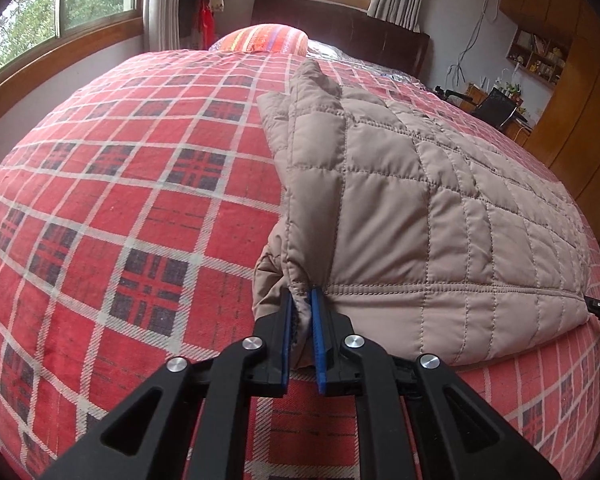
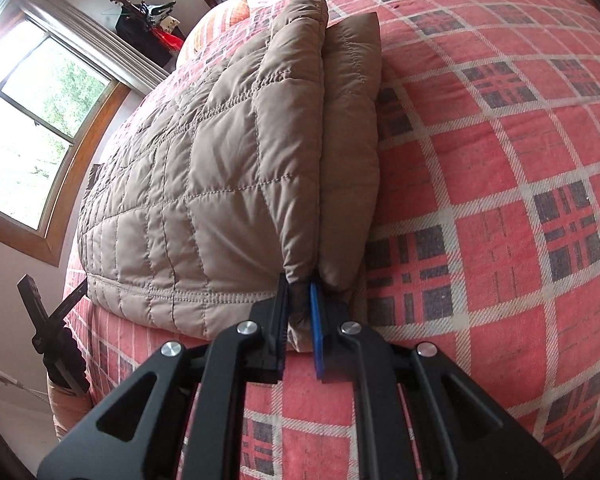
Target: Fold large clothes
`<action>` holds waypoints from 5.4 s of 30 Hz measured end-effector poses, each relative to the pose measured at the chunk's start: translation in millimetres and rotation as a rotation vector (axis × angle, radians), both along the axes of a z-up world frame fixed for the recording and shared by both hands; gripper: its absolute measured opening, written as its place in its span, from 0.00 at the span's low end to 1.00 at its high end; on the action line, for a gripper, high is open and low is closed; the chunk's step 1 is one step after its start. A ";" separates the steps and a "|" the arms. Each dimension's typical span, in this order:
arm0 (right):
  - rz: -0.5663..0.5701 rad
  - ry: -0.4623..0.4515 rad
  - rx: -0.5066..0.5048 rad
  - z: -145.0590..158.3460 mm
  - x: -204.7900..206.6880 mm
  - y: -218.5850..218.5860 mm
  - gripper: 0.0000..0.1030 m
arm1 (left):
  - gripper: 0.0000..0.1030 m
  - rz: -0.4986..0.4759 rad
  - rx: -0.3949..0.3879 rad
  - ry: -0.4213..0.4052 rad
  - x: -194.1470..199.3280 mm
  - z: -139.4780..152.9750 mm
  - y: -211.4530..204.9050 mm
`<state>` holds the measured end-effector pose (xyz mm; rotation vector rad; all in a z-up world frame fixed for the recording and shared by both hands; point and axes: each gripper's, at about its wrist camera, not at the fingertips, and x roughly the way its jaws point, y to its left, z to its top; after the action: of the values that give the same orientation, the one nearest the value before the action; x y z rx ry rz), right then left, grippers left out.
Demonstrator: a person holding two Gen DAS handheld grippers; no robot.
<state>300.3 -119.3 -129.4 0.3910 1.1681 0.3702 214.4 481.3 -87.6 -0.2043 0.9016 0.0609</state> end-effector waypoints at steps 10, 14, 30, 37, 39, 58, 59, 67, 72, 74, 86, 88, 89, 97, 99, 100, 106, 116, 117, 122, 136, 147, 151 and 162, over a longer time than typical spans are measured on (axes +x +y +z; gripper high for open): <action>0.000 -0.073 0.006 32.2 -13.1 2.5 0.48 | 0.44 0.027 -0.082 0.014 -2.1 24.7 16.5; -0.019 -0.139 0.023 58.6 -13.8 -7.8 0.61 | 0.61 0.038 -0.149 -0.031 2.7 46.6 34.8; -0.065 -0.021 0.183 31.5 71.0 -29.0 0.80 | 0.65 0.043 -0.359 0.014 90.0 28.2 64.0; -0.059 0.019 0.193 12.4 85.3 -21.7 0.81 | 0.66 -0.010 -0.412 0.049 117.4 9.9 55.6; -0.056 0.026 0.194 6.8 89.0 -19.6 0.81 | 0.66 -0.017 -0.437 0.059 123.7 3.5 53.9; -0.009 -0.012 0.241 28.9 92.9 6.7 0.16 | 0.14 -0.064 -0.342 0.000 118.5 26.8 10.4; -0.008 -0.020 0.244 34.1 90.7 6.6 0.15 | 0.14 -0.068 -0.342 -0.013 116.6 32.0 9.9; 0.034 -0.098 0.250 81.3 69.7 9.1 0.13 | 0.13 -0.115 -0.348 -0.105 94.6 78.1 -0.2; 0.069 -0.176 0.234 119.2 37.9 8.7 0.13 | 0.12 -0.156 -0.344 -0.173 66.1 110.0 -8.9; 0.081 -0.204 0.219 133.0 21.1 6.9 0.13 | 0.12 -0.167 -0.340 -0.195 48.4 122.3 -10.8; 0.149 -0.307 0.177 176.3 -92.7 3.5 0.13 | 0.13 -0.206 -0.323 -0.301 -73.2 164.9 -16.0; 0.158 -0.307 0.170 173.9 -107.0 4.8 0.13 | 0.13 -0.205 -0.308 -0.294 -89.2 160.1 -18.7; 0.161 -0.303 0.169 170.3 -113.4 5.9 0.13 | 0.13 -0.203 -0.302 -0.287 -96.5 155.7 -19.0; 0.177 -0.193 0.128 115.1 -142.3 14.4 0.13 | 0.13 -0.176 -0.309 -0.175 -126.9 94.4 -13.6; 0.159 -0.149 0.099 93.5 -141.9 15.7 0.14 | 0.14 -0.156 -0.276 -0.140 -126.7 73.2 -12.3; 0.149 -0.126 0.088 82.4 -141.2 15.6 0.14 | 0.14 -0.146 -0.264 -0.124 -125.8 63.2 -11.3; 0.092 -0.031 0.087 35.9 -139.4 9.1 0.21 | 0.22 -0.112 -0.274 -0.041 -118.7 12.4 2.1; 0.067 -0.005 0.132 10.0 -133.4 10.1 0.28 | 0.34 -0.124 -0.129 -0.057 -123.7 -3.7 -13.8; 0.066 -0.006 0.137 9.0 -133.2 9.0 0.29 | 0.35 -0.121 -0.130 -0.054 -123.8 -4.2 -13.1; 0.030 -0.023 0.098 21.2 -141.8 1.9 0.47 | 0.47 -0.073 -0.149 -0.034 -128.4 5.3 -0.6; 0.074 -0.190 -0.182 115.6 -182.7 37.4 0.37 | 0.46 0.018 0.022 -0.156 -175.7 88.4 -14.9; 0.120 -0.080 -0.338 79.9 -178.4 72.8 0.23 | 0.46 -0.057 0.113 -0.008 -158.1 50.1 -67.9; 0.105 -0.026 -0.330 55.2 -170.0 63.5 0.20 | 0.46 -0.053 0.127 0.017 -153.6 28.1 -62.7; 0.096 0.009 -0.285 29.4 -161.8 61.3 0.19 | 0.47 -0.069 0.123 0.015 -151.7 11.2 -62.3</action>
<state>138.5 -58.0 -100.1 0.0880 1.2316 0.2798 62.8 419.0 -76.4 -0.0584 0.9157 0.0539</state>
